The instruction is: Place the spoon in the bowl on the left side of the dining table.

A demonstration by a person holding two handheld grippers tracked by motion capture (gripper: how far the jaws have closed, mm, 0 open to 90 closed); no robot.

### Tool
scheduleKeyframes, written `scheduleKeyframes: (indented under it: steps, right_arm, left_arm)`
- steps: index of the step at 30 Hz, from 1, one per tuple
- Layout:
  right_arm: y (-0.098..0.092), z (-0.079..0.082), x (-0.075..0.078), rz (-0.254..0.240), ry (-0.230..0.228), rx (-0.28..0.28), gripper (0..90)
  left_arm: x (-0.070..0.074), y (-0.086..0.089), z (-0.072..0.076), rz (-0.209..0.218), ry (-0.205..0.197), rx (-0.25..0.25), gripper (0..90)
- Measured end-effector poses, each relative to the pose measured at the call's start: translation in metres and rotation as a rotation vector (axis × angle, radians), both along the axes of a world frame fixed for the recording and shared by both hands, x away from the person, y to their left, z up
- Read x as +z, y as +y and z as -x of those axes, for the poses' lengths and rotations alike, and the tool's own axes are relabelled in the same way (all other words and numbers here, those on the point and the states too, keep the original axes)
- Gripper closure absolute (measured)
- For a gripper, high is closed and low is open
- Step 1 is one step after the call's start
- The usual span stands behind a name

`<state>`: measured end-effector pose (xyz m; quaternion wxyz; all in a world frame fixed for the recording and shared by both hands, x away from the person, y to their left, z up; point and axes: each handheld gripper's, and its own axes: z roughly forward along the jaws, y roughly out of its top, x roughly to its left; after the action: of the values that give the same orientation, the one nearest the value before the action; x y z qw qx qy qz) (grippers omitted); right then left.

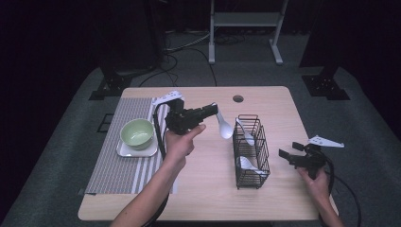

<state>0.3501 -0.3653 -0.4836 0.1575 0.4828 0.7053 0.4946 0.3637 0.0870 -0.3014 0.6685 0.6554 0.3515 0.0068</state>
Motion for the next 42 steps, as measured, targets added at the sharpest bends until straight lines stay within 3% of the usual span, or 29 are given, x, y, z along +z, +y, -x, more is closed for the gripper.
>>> scheduleKeyframes:
  steps: [22, 42]
  right_arm:
    - [0.002, 0.000, 0.000, 0.021, 0.001, -0.009, 13.2]
    - [0.002, 0.000, 0.000, 0.026, 0.004, -0.016, 13.2]
  left_arm:
    - [-0.011, 0.050, -0.007, -0.002, 0.019, 0.101, 85.2]
    - [-0.019, 0.078, -0.010, 0.014, 0.032, 0.151, 85.2]
